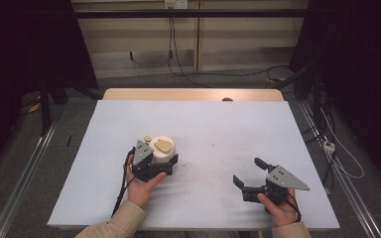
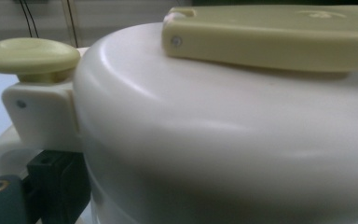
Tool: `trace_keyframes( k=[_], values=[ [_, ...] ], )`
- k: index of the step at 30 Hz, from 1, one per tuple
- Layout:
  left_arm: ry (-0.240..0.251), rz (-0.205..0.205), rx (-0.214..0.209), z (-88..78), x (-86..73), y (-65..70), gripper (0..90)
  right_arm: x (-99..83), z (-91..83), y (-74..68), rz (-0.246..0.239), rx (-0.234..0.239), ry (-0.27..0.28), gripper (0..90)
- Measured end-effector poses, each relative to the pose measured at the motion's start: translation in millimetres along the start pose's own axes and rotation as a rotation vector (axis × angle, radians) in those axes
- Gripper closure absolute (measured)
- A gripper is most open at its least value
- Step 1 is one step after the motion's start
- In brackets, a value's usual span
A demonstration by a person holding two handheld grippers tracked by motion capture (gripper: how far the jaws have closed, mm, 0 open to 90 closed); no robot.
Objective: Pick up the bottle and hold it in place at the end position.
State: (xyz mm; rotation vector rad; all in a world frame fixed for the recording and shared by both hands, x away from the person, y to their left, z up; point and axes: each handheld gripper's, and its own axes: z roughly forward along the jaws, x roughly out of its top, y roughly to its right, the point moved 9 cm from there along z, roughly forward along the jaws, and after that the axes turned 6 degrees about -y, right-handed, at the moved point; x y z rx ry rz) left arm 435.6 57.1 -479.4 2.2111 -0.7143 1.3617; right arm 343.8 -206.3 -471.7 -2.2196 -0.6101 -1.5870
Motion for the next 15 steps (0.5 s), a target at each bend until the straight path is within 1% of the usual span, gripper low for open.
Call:
trace_keyframes(
  k=[7,8,11,15],
  values=[
    [0.001,0.006,0.007,0.9,2.0,1.2,5.7,-0.5,-0.6,-0.4,-0.005,0.000,-0.001,3.6],
    [0.004,0.010,-0.007,1.2,3.2,2.8,5.8,-0.8,-1.5,0.3,-0.001,-0.002,-0.002,3.6],
    [0.006,0.016,-0.013,0.4,4.4,4.3,5.8,-0.1,-1.5,0.9,0.001,-0.004,0.002,3.6],
    [0.017,0.005,-0.025,-1.9,8.2,5.7,5.8,0.5,1.5,-0.3,-0.007,-0.002,0.000,3.6]
  ],
)
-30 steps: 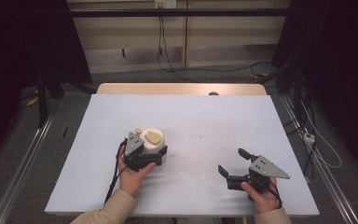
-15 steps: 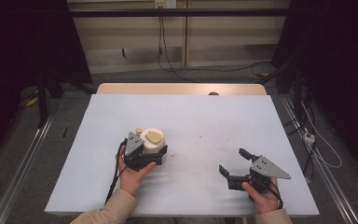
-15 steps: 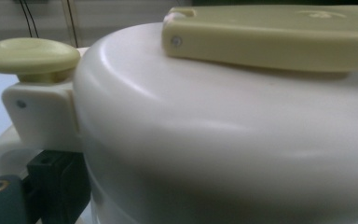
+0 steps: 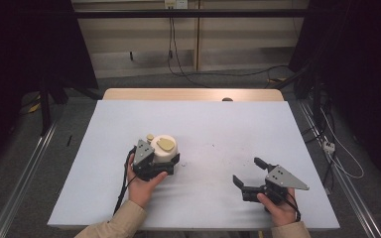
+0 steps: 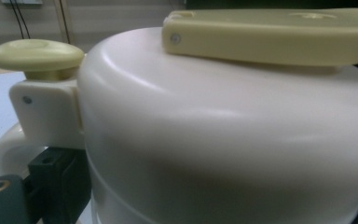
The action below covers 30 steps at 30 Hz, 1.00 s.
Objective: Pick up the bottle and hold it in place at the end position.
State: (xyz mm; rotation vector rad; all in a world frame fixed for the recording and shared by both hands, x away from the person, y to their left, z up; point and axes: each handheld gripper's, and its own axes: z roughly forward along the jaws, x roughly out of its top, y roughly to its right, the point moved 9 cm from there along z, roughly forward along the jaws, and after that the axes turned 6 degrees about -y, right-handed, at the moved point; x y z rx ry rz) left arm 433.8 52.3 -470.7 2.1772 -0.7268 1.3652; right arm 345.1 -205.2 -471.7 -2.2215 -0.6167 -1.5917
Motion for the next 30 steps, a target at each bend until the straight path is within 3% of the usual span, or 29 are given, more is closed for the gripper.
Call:
trace_keyframes(
  k=[15,30],
  values=[
    [0.028,-0.028,-0.013,-3.3,18.0,-3.8,6.0,0.4,2.1,1.0,-0.008,-0.007,-0.002,3.5],
    [0.017,0.002,-0.022,11.5,23.4,0.0,6.0,1.1,3.2,1.8,-0.011,-0.009,0.000,3.5]
  ],
)
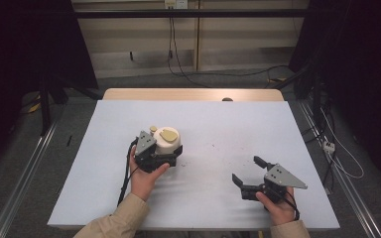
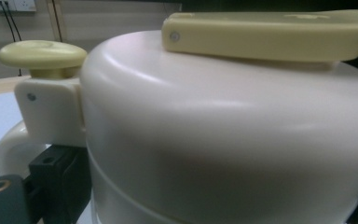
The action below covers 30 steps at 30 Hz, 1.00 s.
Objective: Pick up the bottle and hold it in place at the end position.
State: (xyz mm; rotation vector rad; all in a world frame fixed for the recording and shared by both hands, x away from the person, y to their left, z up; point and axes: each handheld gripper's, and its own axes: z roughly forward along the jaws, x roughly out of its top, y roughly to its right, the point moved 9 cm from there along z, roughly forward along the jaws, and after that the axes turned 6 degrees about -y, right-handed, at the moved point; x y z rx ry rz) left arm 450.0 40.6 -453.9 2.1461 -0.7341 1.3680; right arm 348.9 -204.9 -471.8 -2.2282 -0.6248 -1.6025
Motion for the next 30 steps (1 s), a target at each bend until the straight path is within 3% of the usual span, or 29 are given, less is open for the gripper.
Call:
trace_keyframes(
  k=[13,22,25,30],
  values=[
    [-0.019,-0.003,-0.036,14.7,4.0,8.1,6.0,0.2,-2.2,1.1,0.001,-0.008,0.003,3.5],
    [-0.016,0.012,-0.026,22.0,5.1,5.9,6.0,1.1,-3.2,-1.5,-0.010,-0.003,0.003,3.5],
    [-0.008,-0.004,-0.031,21.5,8.2,5.2,6.1,0.7,-4.4,-1.7,-0.015,-0.007,0.002,3.5],
    [0.001,0.004,-0.040,25.1,13.8,7.6,6.1,-0.4,-6.2,-2.8,-0.016,-0.008,-0.002,3.5]
  ],
)
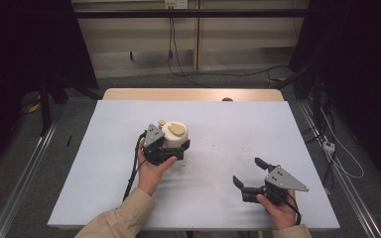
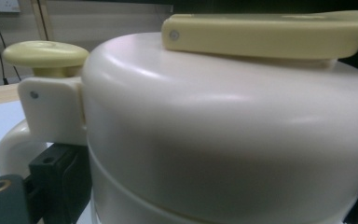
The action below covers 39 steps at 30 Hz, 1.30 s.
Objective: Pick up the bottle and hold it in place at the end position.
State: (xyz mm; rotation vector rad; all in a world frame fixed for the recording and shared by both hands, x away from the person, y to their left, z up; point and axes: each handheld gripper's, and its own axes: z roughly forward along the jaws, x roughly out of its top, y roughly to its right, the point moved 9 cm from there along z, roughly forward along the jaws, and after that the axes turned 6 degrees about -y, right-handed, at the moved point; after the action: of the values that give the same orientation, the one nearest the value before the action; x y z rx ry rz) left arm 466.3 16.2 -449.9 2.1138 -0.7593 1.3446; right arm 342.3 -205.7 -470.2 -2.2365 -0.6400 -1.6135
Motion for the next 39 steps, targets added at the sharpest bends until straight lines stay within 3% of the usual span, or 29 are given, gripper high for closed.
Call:
trace_keyframes(
  k=[12,39],
  values=[
    [-0.006,-0.010,-0.007,15.8,1.8,2.8,6.1,-0.3,0.6,0.0,-0.004,0.002,-0.003,3.5],
    [-0.009,0.001,-0.001,28.1,3.9,0.5,6.2,-0.7,0.9,-0.3,-0.001,0.005,-0.004,3.4]
  ],
)
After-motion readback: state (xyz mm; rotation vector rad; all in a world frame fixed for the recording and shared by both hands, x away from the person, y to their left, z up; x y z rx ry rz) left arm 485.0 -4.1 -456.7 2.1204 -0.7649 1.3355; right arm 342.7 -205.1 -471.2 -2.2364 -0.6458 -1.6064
